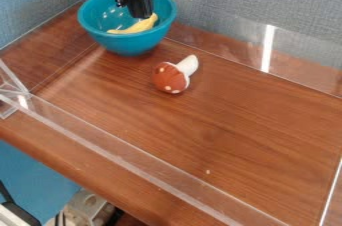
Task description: Put the yellow object in the blue bowl
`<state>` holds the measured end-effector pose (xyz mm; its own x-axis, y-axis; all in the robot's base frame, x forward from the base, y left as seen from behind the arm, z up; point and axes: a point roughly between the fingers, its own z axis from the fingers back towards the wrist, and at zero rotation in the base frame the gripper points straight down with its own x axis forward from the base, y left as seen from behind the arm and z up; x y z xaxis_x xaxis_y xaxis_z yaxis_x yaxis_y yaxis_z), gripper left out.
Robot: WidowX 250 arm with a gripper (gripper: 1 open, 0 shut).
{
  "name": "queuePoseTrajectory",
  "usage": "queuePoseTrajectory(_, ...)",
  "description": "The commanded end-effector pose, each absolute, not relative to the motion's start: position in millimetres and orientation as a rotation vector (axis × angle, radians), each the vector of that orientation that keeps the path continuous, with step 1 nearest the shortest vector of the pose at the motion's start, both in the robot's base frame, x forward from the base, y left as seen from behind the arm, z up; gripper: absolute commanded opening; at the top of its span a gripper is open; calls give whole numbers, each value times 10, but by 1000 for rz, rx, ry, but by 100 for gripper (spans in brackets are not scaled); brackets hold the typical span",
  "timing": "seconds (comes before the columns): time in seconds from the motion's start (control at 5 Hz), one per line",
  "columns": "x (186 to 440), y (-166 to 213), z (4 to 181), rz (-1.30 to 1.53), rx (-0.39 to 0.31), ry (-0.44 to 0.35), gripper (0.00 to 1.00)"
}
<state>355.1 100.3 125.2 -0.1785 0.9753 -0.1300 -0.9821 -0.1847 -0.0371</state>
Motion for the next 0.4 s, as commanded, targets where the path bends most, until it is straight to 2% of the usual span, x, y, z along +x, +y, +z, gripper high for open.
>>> queuePoseTrajectory(0.0, 3636, 955, 1705, 1709, -221, -35, 0)
queuePoseTrajectory(0.2, 3677, 1092, 1652, 1752, -230, -31, 0)
